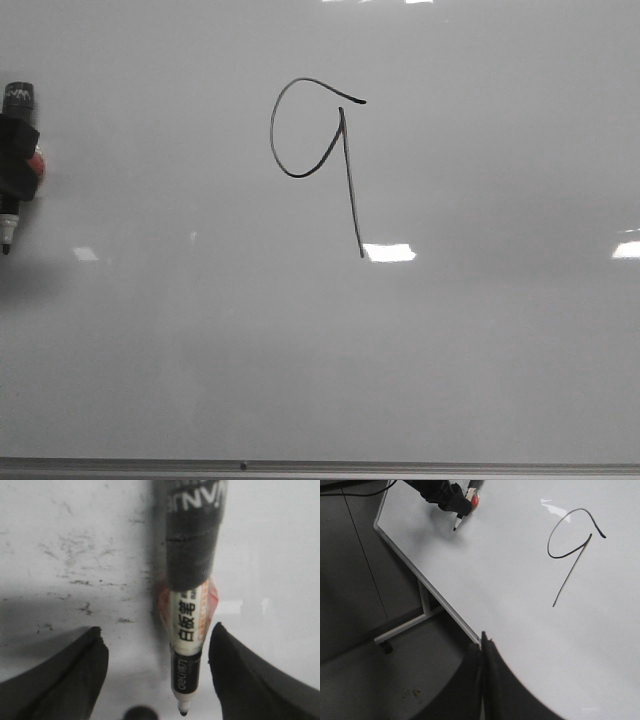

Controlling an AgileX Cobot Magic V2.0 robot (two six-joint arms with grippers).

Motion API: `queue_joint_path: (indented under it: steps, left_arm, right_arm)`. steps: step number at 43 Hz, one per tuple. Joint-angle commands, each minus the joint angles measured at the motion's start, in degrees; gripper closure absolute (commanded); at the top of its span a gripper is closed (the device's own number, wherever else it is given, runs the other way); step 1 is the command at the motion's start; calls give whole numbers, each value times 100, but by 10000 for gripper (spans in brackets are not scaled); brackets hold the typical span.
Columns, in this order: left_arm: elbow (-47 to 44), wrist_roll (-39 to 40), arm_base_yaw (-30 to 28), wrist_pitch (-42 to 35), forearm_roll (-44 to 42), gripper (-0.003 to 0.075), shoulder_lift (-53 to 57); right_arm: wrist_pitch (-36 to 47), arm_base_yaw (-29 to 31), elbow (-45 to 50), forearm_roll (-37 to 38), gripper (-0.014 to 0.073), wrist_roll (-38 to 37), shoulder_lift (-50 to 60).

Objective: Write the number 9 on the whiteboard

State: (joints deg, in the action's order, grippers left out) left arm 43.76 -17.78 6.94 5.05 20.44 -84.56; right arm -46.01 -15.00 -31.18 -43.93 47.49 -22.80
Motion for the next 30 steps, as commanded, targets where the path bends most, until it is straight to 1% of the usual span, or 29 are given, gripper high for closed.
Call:
queue_joint_path:
  steps: [1,6,10,18,24,28,30]
  left_arm:
    - [138,73,-16,-355,49,246,146]
    - [138,73,-16,-256,112,232,220]
    - [138,56,-3,-115,160,232,509]
    - [50,39,311,-73,150,251,1733]
    - [-326,13,644,-108,150,357,2970]
    - [-651,13,783,-108,150,444,3733]
    - [-865,13,825,-86,150,500,4186]
  right_arm:
    - [274,23,-135,-205,655,10,-35]
    - [274,23,-135,-205,655,10,-35]
    - [274,23,-135,-205,655,10,-35]
    - [274,23,-135,-205,655,10,-35]
    - [274,23,-135,-205,655,10,-35]
    - [274,23,-135,-205,655,10,-35]
    - [274,23,-135,-205,655,10,-35]
